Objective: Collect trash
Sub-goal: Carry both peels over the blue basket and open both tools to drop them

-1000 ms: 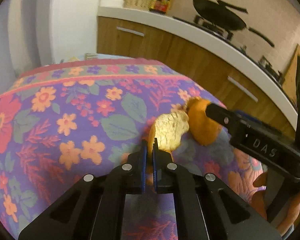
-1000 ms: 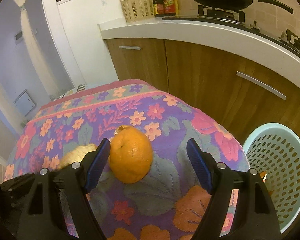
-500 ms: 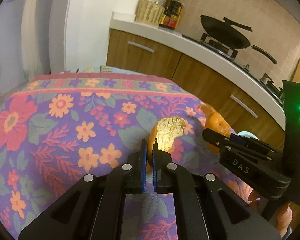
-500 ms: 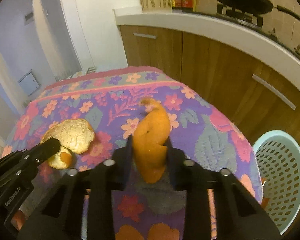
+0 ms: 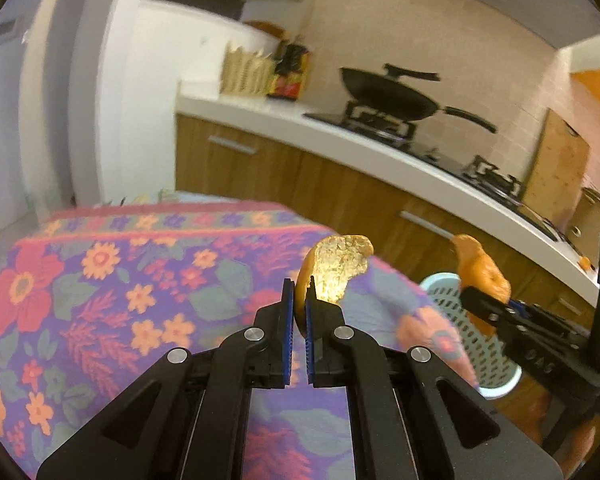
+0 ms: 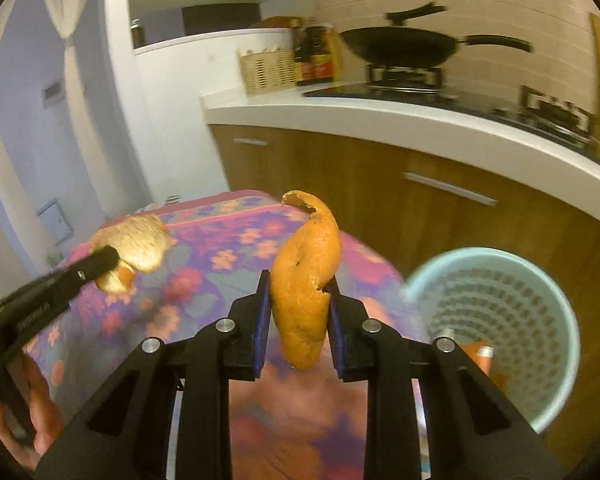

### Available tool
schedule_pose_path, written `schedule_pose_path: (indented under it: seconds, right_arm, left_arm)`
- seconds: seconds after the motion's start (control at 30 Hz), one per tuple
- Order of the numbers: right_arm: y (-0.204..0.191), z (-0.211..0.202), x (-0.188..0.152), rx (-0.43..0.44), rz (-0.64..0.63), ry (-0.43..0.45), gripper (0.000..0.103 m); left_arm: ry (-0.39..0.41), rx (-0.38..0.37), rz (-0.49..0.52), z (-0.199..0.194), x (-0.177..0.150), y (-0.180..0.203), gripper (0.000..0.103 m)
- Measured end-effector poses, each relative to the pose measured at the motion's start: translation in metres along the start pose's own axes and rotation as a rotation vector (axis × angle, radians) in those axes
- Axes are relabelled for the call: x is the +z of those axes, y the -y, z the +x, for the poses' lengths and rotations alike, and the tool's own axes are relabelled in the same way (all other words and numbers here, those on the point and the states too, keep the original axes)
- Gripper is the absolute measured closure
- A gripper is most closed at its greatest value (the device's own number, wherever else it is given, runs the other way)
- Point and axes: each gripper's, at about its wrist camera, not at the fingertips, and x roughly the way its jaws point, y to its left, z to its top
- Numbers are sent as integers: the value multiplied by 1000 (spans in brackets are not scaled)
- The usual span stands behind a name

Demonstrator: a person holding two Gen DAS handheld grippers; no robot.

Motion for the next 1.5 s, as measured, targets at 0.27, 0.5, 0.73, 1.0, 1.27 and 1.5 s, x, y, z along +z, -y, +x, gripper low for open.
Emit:
schedule_pose_path:
  seconds: [0.27,0.5,0.73,1.0,1.27,1.5]
  right_arm:
    - [87,-53,-6,-120,102,2,81]
    - [154,-57,-19,-181,219,-66,81]
    - [194,-40,-35,-204,299,-122,81]
    - [226,-8,-53,-267,410,-211,78]
    - [232,13,-59,-269,433,-292,68]
    - [226,6,-56,-273,382,-278,40]
  left_arm:
    - [28,-89,130,-17,2,87,100]
    - [-43,-158,193,19,1,155,100]
    - [-154,-212,231,67,-8,199,100]
    - [-222,-195,219,106,-14,225,100]
    - [-243,-168,213,129,-7,231,97]
    - [-249,-199,211,131,-3,231,71]
